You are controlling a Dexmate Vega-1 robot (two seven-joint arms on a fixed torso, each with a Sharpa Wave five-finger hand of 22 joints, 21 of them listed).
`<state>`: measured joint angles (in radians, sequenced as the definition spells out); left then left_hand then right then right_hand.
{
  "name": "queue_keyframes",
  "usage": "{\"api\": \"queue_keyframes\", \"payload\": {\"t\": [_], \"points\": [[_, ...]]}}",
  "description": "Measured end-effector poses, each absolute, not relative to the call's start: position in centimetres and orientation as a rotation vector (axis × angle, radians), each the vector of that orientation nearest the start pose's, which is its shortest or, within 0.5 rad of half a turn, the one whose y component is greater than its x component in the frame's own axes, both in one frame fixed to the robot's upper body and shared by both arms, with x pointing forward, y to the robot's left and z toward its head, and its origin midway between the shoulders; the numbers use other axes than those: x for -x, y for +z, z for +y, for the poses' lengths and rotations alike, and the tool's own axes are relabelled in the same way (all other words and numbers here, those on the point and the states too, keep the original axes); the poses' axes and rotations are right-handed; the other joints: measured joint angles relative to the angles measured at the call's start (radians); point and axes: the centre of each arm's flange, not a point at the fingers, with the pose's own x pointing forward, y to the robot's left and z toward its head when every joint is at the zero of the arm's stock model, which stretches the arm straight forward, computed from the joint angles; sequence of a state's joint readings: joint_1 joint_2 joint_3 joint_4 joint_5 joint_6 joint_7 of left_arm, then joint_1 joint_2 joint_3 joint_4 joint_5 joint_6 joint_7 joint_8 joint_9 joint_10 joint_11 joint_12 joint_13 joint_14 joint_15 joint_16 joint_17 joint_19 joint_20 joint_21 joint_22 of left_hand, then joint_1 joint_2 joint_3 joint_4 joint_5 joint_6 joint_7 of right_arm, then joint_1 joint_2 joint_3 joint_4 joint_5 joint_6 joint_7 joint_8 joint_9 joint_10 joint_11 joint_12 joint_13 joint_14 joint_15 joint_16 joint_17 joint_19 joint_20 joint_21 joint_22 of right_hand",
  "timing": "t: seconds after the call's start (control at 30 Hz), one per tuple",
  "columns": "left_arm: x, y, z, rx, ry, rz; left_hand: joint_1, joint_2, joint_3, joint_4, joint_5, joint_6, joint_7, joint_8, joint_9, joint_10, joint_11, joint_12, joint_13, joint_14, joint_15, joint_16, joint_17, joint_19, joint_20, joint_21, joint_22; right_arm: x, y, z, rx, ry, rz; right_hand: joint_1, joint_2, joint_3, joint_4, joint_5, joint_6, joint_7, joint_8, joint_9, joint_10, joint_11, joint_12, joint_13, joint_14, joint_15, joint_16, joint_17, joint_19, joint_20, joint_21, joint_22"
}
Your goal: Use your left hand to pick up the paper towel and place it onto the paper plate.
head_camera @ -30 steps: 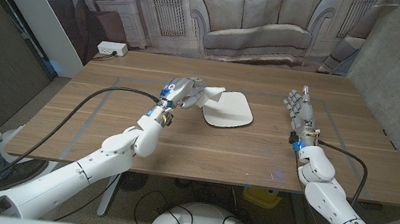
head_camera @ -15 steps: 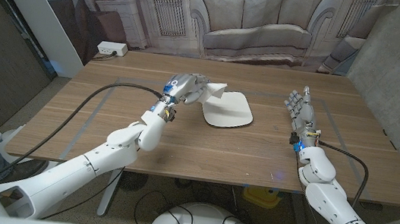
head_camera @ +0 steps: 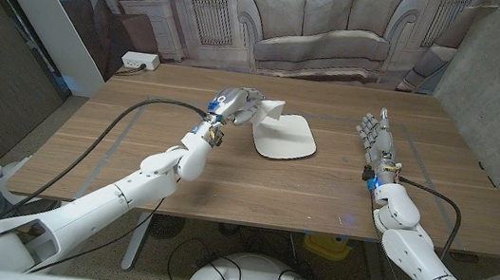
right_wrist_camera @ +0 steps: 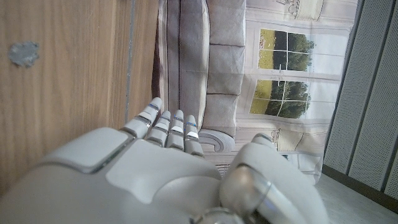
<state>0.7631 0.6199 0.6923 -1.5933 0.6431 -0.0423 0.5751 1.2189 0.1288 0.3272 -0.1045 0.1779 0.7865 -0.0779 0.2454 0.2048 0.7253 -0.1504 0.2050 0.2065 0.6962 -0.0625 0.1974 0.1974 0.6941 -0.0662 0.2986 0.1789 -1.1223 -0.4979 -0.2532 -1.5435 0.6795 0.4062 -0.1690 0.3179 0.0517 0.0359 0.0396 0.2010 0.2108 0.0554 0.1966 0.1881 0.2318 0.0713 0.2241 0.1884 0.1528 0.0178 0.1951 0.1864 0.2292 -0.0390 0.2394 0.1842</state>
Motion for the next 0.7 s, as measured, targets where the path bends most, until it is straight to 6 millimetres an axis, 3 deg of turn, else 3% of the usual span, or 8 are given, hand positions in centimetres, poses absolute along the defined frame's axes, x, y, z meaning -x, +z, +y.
{"api": "queue_keyframes", "payload": {"t": [0.7], "points": [[-60.4, 1.6, 13.4, -1.174, 0.105, -1.133, 0.003, 0.003, 0.004, -0.004, 0.0, 0.0, -0.001, 0.0, 0.0, 0.003, -0.003, 0.0, 0.0, 0.005, -0.005, 0.0, 0.0, 0.0, 0.0, 0.0, 0.0, -58.3, -8.0, -31.0, -0.246, 0.022, -0.671, -0.004, 0.004, 0.0, 0.0, 0.0, 0.0, 0.0, 0.0, 0.0, 0.0, 0.0, 0.0, 0.0, 0.0, 0.0, 0.0, 0.0, 0.0, 0.0, 0.0, 0.0]]}}
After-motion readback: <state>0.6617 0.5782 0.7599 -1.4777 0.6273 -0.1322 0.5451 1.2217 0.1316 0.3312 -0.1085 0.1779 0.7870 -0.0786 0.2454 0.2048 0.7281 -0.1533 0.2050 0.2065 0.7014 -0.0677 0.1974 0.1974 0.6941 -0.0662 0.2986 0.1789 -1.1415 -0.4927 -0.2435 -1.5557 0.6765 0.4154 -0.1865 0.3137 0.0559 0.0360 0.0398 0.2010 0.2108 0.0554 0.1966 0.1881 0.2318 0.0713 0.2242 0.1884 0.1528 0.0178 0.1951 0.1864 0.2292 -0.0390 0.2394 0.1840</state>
